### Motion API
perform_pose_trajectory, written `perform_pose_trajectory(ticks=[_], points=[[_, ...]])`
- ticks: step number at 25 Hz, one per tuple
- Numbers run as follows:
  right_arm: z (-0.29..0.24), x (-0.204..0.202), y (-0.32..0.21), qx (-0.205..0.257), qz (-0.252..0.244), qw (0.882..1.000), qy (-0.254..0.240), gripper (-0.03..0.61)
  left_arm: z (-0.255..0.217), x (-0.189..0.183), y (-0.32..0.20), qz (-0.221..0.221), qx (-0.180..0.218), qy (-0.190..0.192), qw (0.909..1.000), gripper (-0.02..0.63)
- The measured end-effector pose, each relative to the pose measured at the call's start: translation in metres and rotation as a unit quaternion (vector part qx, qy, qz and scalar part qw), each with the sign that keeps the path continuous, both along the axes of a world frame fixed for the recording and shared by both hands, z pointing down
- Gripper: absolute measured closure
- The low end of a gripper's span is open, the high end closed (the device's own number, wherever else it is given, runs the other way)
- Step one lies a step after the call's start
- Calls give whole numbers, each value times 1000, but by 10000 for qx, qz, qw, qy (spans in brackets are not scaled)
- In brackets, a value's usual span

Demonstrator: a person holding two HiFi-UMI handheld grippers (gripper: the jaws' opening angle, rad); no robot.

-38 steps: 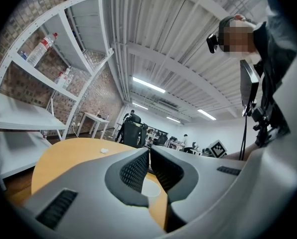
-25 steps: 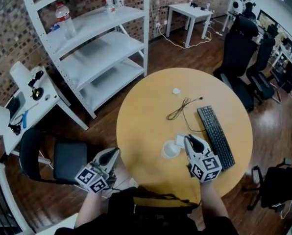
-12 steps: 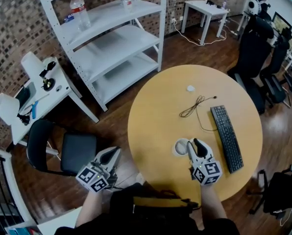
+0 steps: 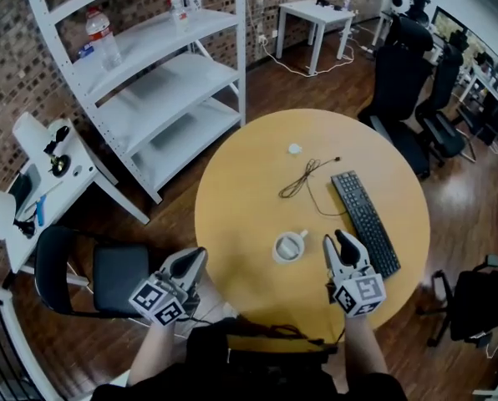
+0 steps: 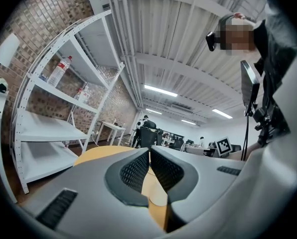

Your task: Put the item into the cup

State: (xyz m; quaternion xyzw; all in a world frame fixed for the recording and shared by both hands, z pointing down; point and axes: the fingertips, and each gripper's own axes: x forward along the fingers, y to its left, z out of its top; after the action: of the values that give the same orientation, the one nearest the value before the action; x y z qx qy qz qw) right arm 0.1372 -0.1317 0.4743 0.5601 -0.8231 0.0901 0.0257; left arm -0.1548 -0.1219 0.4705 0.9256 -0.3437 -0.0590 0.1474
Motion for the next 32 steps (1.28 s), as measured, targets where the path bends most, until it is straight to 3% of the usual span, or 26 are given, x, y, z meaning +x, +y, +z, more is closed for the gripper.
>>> perform_pose_trajectory(ticks=[5, 8, 14, 18, 32], points=[[-20, 45, 24, 269, 547, 9981, -26, 448, -4, 38, -12, 377, 140, 5, 9992, 609], [-28, 75, 46, 370, 1060, 9936, -116, 482, -9, 60, -17, 571, 231, -21, 9981, 609], [-42, 128, 105, 693, 2088, 9754, -168, 554, -17, 98, -18, 1084, 361, 32, 9934, 609], [-38, 156, 140, 688, 2597, 9628, -288, 569, -17, 113, -15, 1303, 397, 55, 9907, 609], [-23, 150, 146, 351, 2737, 9612, -16, 569, -11, 105, -8, 1279, 276, 13, 9914, 609]])
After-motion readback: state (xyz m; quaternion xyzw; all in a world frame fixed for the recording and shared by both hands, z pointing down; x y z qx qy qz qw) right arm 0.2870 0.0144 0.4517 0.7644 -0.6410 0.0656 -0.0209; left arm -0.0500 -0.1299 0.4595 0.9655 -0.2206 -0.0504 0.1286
